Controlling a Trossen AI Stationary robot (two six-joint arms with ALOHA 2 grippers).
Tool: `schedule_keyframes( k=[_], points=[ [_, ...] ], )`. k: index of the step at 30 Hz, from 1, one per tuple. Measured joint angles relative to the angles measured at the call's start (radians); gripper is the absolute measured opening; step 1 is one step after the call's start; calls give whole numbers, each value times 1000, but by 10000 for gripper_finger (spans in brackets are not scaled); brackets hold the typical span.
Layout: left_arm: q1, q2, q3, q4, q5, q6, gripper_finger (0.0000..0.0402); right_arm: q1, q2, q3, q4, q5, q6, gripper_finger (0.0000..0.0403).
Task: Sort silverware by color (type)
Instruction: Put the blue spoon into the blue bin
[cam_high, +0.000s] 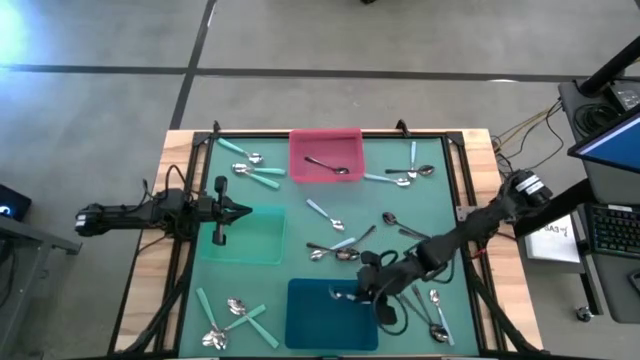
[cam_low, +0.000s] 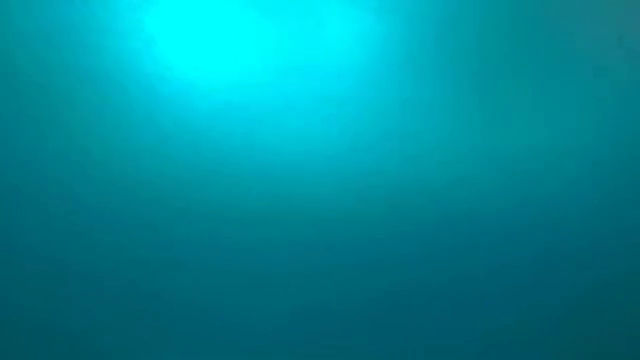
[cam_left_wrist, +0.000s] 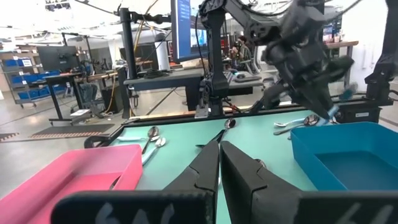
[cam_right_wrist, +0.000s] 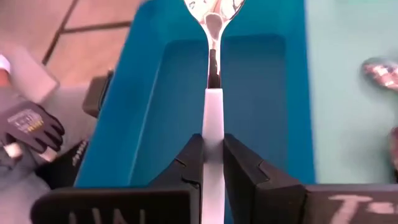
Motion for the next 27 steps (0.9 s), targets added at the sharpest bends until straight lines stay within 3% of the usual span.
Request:
schedule_keyframes(
  k=[9,16,22,27],
  points=[
    [0,0,0,0,0,0,0,6,117,120,-53,-25,19,87],
    [0,1,0,0,0,0,0,-4,51,142,-162,-12,-1,108],
    [0,1,0,0,0,0,0,-68,-65,90,-390,129,53,107],
    [0,1,0,0,0,0,0,-193,-132,68,-591,236,147,105]
  ],
)
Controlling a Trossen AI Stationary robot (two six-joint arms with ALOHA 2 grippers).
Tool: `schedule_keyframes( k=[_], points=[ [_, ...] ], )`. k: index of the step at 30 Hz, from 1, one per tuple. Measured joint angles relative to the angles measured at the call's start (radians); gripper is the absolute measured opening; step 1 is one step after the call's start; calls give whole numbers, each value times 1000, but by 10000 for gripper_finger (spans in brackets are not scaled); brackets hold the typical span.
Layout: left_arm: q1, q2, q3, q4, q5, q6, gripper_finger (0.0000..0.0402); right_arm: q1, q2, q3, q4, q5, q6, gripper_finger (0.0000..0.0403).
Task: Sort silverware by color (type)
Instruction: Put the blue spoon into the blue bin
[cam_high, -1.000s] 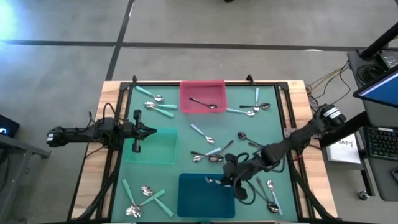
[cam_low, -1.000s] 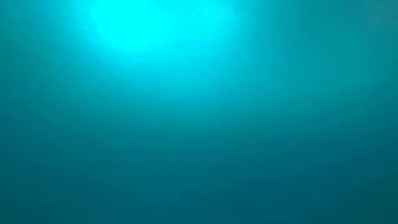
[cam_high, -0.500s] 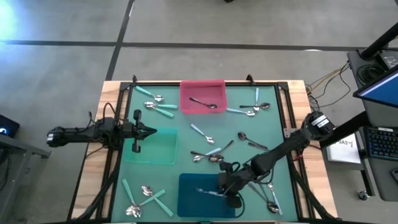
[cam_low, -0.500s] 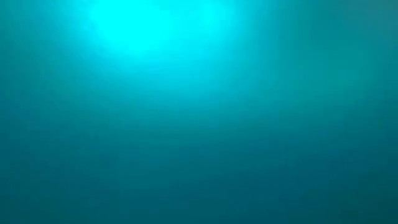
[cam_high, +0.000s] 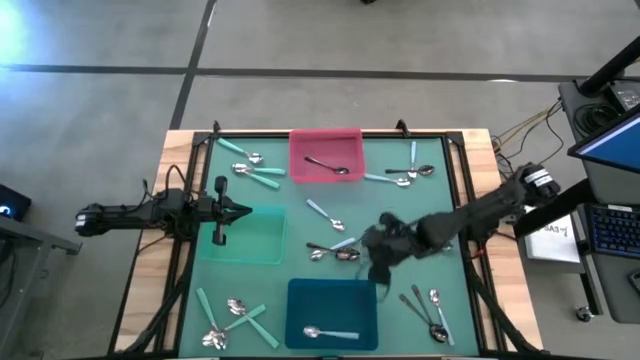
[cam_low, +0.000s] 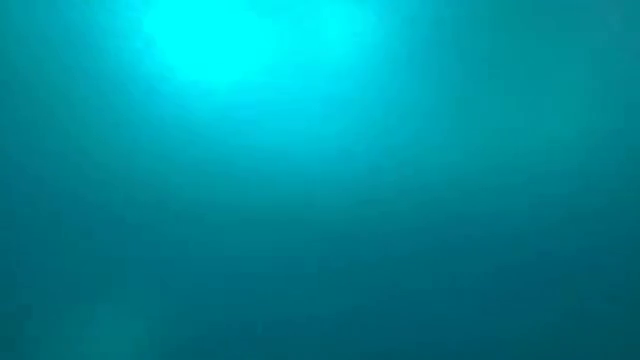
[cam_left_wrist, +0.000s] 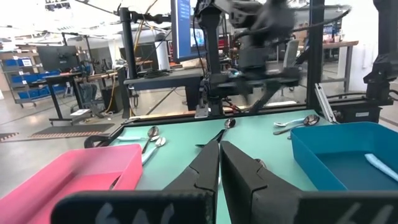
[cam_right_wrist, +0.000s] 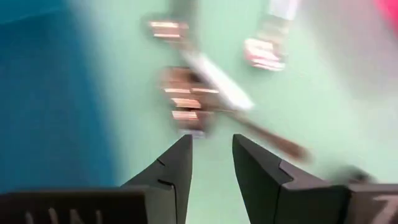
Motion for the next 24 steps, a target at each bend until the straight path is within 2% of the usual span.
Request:
schedule_keyframes(
  k=[5,13,24],
  points=[
    [0,1,0,0,0,0,0,-164,-40,-43,-71,42,41,105],
    [0,1,0,-1,0,0,0,-384,-54,-74,-70,8,-116,105],
    [0,1,0,0,0,0,0,-541,-55,-74,-68,8,-354,105]
  ],
)
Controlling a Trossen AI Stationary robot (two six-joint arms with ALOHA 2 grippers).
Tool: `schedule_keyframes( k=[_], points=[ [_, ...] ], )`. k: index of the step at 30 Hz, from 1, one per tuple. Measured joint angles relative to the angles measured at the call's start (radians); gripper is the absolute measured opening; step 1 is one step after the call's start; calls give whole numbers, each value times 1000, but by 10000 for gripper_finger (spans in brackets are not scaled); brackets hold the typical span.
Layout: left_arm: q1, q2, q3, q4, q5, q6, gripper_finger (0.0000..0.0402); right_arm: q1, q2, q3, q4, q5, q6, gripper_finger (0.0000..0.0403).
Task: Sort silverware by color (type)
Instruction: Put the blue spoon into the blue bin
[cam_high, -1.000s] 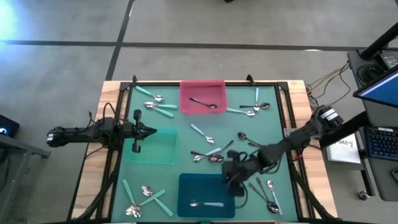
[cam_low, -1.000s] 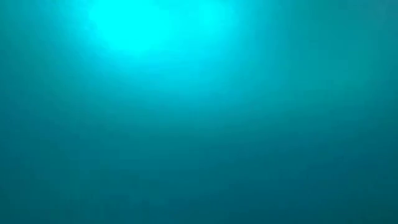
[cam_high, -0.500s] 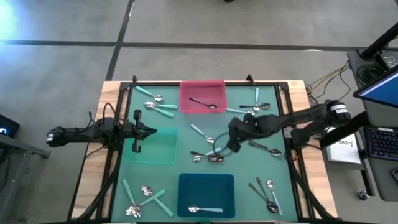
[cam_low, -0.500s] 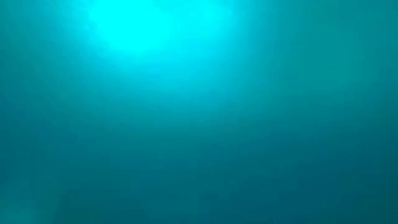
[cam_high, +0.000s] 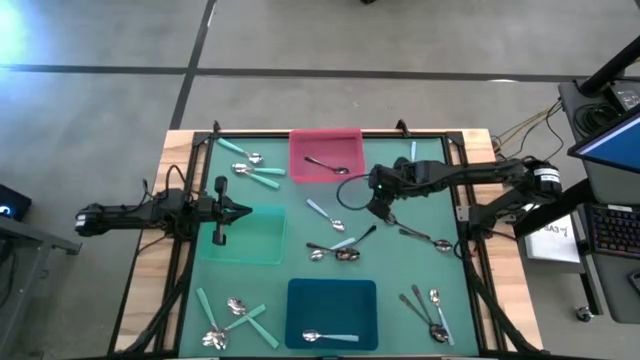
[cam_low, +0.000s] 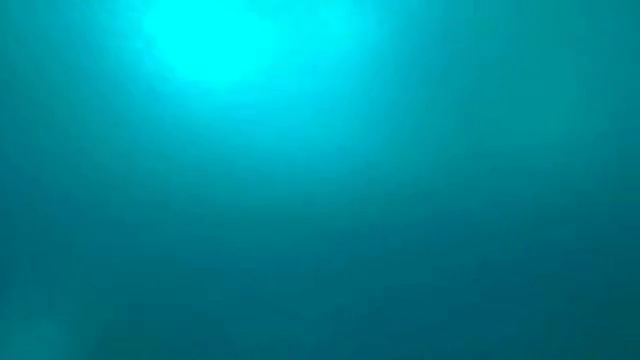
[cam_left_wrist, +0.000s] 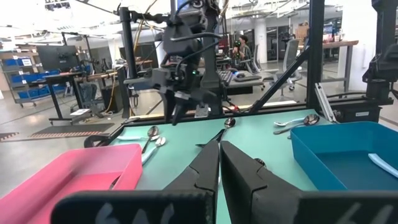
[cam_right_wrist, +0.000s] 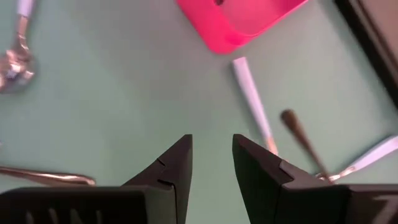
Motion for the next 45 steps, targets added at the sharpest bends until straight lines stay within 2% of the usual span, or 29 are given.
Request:
schedule_keyframes(
  k=[8,12,18,23,31,39,42,45],
  points=[
    [0,0,0,0,0,0,0,-69,0,-23,9,1,-160,105],
    [0,0,0,0,0,0,0,-90,1,-69,85,-19,-205,105],
    [0,0,0,0,0,0,0,-95,1,-128,374,-322,-90,105],
    [0,0,0,0,0,0,0,-95,13,-155,560,-470,22,105],
    [0,1,0,-1,0,0,0,-27,76,-156,569,-499,77,105],
    [0,3,0,0,0,0,0,73,4,-157,288,-532,136,105],
    [0,3,0,0,0,0,0,115,-6,-158,287,-532,87,105],
    [0,3,0,0,0,0,0,145,0,-158,297,-527,-32,105]
  ],
)
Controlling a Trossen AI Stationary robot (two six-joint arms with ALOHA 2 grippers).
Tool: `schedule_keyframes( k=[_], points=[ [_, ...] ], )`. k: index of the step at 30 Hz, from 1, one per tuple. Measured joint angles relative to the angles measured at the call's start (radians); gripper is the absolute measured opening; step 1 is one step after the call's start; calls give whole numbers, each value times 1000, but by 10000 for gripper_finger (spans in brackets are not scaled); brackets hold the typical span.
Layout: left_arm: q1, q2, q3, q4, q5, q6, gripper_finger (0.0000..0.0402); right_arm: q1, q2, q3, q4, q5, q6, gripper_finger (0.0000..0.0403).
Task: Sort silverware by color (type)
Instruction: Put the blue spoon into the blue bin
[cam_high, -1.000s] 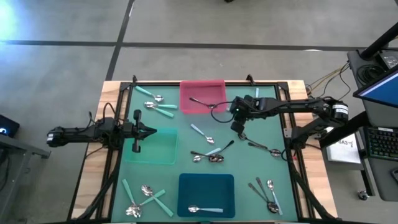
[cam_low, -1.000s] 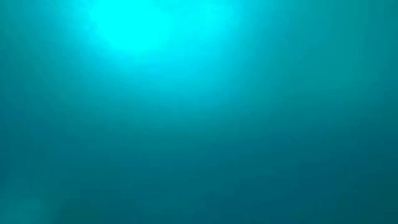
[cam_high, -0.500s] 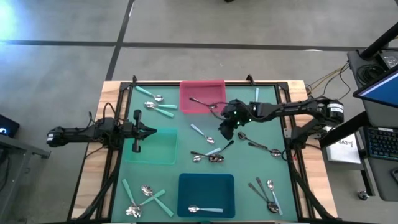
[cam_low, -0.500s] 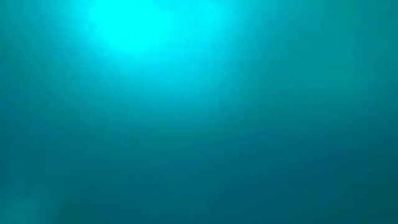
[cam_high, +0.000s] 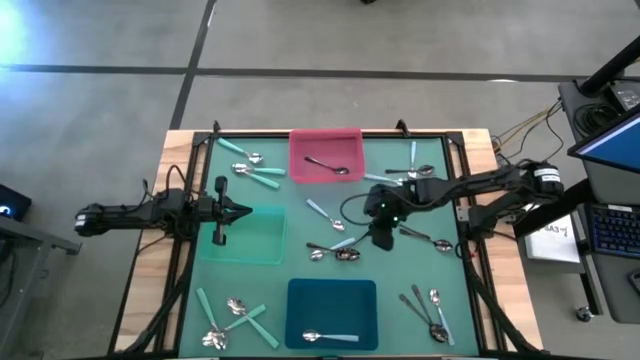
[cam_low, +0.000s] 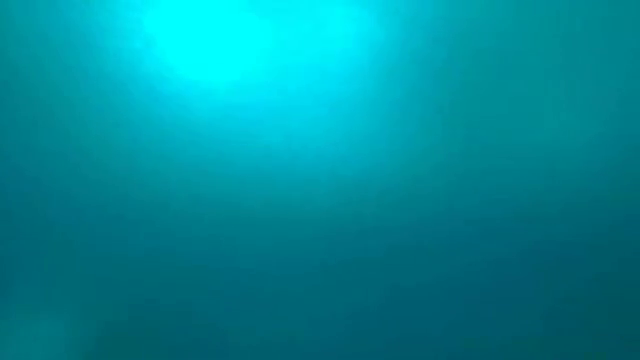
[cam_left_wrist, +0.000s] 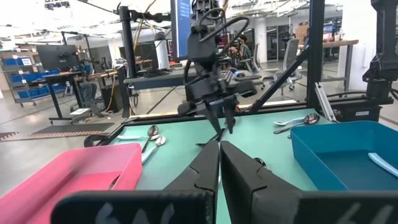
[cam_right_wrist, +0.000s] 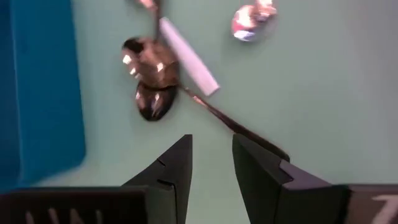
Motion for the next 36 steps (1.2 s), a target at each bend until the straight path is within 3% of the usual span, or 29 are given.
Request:
schedule_keyframes(
  k=[7,36],
  points=[
    [0,0,0,0,0,0,0,5,65,3,89,6,-226,105],
    [0,2,0,0,0,0,0,42,323,7,405,-5,-214,105]
  ],
)
